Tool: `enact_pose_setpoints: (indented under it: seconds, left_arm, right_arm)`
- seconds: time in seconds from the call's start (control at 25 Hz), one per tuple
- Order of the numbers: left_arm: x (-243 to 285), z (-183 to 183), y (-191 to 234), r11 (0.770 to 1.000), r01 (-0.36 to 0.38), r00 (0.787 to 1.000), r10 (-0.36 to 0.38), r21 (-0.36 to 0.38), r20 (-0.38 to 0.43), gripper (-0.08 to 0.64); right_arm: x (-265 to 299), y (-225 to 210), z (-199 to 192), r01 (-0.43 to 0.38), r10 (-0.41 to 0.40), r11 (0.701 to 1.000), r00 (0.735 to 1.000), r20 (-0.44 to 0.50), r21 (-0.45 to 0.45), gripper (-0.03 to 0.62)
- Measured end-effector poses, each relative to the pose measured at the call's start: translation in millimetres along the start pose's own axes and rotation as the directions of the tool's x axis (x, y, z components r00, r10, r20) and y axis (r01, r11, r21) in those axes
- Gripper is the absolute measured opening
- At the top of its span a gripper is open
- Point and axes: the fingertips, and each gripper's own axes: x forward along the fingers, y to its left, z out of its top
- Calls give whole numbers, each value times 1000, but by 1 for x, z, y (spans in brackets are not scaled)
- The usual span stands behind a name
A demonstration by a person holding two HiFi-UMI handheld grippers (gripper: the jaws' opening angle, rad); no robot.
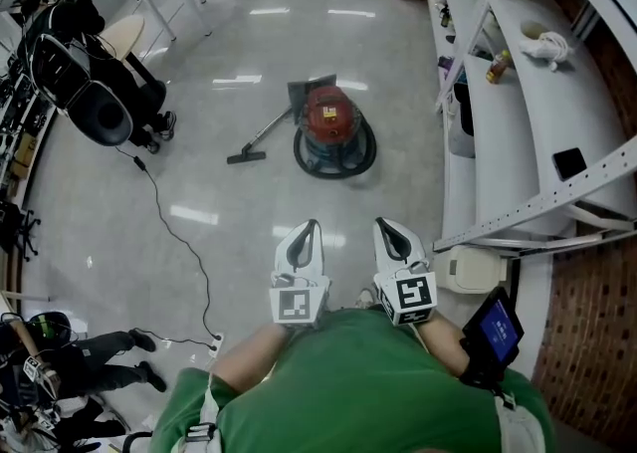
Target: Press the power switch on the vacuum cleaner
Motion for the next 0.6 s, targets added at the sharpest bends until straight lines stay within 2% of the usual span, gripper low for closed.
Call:
enact_pose_setpoints:
  seconds: [0.6]
  left_arm:
    - [38, 9, -29, 994, -99, 995, 99, 35, -2, 8]
  right_arm:
    - [7, -62, 0, -67, 67, 998, 998, -5, 4, 2]
